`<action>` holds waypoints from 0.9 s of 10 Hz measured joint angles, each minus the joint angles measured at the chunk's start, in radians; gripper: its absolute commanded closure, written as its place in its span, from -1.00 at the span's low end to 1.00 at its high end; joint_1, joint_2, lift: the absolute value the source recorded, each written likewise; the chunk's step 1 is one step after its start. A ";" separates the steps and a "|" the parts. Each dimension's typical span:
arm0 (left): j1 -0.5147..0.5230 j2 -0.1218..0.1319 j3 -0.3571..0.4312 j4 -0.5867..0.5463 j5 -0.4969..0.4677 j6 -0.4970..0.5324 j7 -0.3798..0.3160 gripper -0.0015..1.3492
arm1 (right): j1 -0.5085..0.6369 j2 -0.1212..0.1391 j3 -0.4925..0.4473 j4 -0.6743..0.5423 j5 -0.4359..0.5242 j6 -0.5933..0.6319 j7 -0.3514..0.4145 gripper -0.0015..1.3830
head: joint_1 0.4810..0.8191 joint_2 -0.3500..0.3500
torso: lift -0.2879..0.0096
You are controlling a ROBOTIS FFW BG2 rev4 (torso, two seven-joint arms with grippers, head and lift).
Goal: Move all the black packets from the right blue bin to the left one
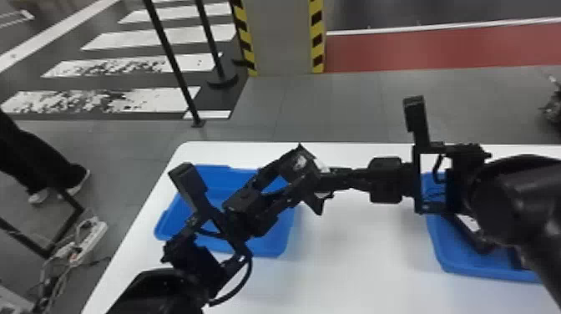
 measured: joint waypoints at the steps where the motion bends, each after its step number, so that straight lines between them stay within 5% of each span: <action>1: 0.002 0.000 0.002 0.000 0.001 -0.006 0.010 -0.69 | -0.002 0.000 0.002 -0.002 -0.001 0.000 0.000 0.86 | 0.27 0.63 | 0.20; 4: 0.033 0.000 0.000 -0.011 0.014 -0.052 0.076 0.60 | -0.003 0.003 0.009 -0.002 -0.010 0.005 0.001 0.86 | 0.27 0.70 | 0.20; 5: 0.040 0.000 -0.004 -0.033 0.009 -0.015 0.092 0.79 | -0.003 0.003 0.010 -0.002 -0.013 0.005 0.001 0.86 | 0.27 0.69 | 0.20; 8: 0.056 0.000 -0.018 -0.046 0.031 -0.024 0.104 0.82 | -0.019 0.012 0.010 0.026 -0.020 -0.005 0.000 0.86 | 0.27 0.68 | 0.20; 9: 0.059 0.000 -0.024 -0.046 0.048 -0.048 0.105 0.82 | -0.032 0.018 0.009 0.045 -0.021 -0.021 0.001 0.66 | 0.27 0.67 | 0.20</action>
